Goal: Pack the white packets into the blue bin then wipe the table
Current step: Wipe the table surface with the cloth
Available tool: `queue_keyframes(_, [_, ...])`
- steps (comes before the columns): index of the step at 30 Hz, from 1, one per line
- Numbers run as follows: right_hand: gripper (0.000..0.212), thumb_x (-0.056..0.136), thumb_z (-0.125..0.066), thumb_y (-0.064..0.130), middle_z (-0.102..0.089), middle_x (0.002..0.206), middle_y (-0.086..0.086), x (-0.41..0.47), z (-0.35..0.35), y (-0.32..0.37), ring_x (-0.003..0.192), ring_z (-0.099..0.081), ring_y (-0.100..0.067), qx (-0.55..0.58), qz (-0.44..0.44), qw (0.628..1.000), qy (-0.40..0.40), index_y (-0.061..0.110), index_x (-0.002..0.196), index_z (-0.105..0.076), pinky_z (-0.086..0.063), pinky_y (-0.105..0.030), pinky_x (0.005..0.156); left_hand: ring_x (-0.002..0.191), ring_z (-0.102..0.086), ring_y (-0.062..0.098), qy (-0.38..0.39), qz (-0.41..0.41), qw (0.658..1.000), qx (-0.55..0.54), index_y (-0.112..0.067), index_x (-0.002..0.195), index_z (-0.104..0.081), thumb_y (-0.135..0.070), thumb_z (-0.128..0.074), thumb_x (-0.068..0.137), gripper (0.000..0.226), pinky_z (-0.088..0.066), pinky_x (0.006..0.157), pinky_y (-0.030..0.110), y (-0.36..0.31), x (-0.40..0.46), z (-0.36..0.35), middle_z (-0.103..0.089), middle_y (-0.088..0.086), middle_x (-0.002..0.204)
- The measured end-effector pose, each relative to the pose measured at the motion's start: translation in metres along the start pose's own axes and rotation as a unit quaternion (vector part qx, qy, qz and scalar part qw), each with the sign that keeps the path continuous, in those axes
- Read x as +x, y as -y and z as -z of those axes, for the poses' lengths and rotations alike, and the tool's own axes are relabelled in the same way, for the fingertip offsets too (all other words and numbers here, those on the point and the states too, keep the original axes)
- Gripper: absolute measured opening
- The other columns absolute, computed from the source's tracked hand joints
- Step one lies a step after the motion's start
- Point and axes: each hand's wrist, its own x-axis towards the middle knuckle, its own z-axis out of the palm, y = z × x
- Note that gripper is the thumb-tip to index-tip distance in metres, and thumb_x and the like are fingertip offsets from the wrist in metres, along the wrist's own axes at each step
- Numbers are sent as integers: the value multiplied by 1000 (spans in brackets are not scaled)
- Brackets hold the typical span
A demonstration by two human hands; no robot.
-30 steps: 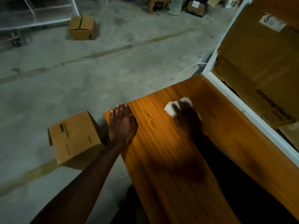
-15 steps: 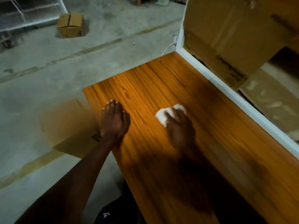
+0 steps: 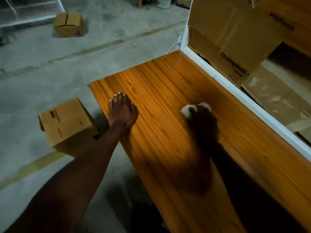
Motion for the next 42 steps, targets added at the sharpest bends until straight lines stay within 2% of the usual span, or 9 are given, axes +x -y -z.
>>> queue_keyframes(3, [45, 102, -35, 38, -52, 148, -9, -89, -44, 29, 134, -50, -35, 13, 93, 995, -11, 26, 140, -57, -43, -55, 103, 147, -16, 32, 12, -5, 1000, -12, -5, 147, -32, -40, -27, 98, 60, -10, 120, 48, -3, -10, 10, -25, 17, 158])
queue_keyframes(9, [60, 102, -17, 58, -42, 157, -1, -207, -43, 48, 142, -43, -27, 21, 253, 967, 32, 33, 148, -46, -35, -49, 106, 148, -12, 31, 33, -2, 998, -48, -5, 147, -29, -37, -32, 99, 58, -7, 120, 48, -31, -91, 6, -22, 16, 159])
queue_keyframes(14, [46, 100, -38, 41, -48, 153, 0, -174, -25, -54, 140, -45, -28, 39, 167, 985, -34, 33, 143, -54, -38, -46, 107, 149, -11, 31, 28, -10, 999, -32, -6, 150, -25, -41, -25, 101, 60, -8, 121, 48, -74, -169, -5, -20, 17, 160])
queue_keyframes(17, [43, 103, -34, 38, -51, 147, -2, -129, -1, -118, 139, -43, -27, -33, 116, 992, -27, 30, 142, -52, -40, -47, 108, 149, -9, 30, 14, -20, 999, -24, -5, 151, -23, -43, -21, 101, 62, -6, 121, 47, -84, -189, -11, -17, 18, 160])
queue_keyframes(24, [34, 95, -32, 59, -61, 107, 1, -53, 53, -226, 102, -62, -25, -61, -33, 997, -13, 36, 111, -52, -56, -47, 85, 148, -16, 31, -2, -43, 999, -21, -7, 146, -33, -48, -19, 97, 65, -13, 119, 51, -80, -177, -12, -26, 18, 157])
queue_keyframes(27, [46, 93, -36, 66, -61, 120, -1, -43, 51, -246, 107, -61, -28, -53, -62, 996, -27, 35, 124, -50, -53, -52, 93, 148, -14, 28, -6, -44, 999, -15, -9, 145, -33, -46, -22, 98, 60, -12, 119, 50, -79, -172, -15, -26, 15, 157])
queue_keyframes(30, [46, 92, -37, 64, -51, 134, -5, -66, 44, -224, 117, -55, -32, -62, -72, 995, -12, 39, 130, -42, -50, -54, 95, 147, -16, 28, -3, -38, 999, -14, -10, 142, -35, -46, -23, 98, 59, -13, 118, 50, -80, -171, -14, -28, 15, 156])
queue_keyframes(36, [44, 101, -41, 35, -47, 151, -14, -231, 2, -108, 135, -48, -37, -19, 78, 993, -91, 23, 142, -53, -41, -55, 106, 142, -25, 33, 12, -38, 999, -30, -8, 130, -45, -40, -28, 97, 49, -17, 116, 53, -81, -175, -6, -39, 17, 146])
queue_keyframes(42, [55, 104, -22, 51, -22, 166, 0, -383, -10, -47, 154, -14, -25, 43, 236, 970, 31, 35, 156, -29, -24, -56, 119, 129, -39, 34, -6, -70, 996, -53, -11, 110, -54, -36, -34, 95, 36, -28, 108, 54, -88, -209, 0, -51, 16, 128])
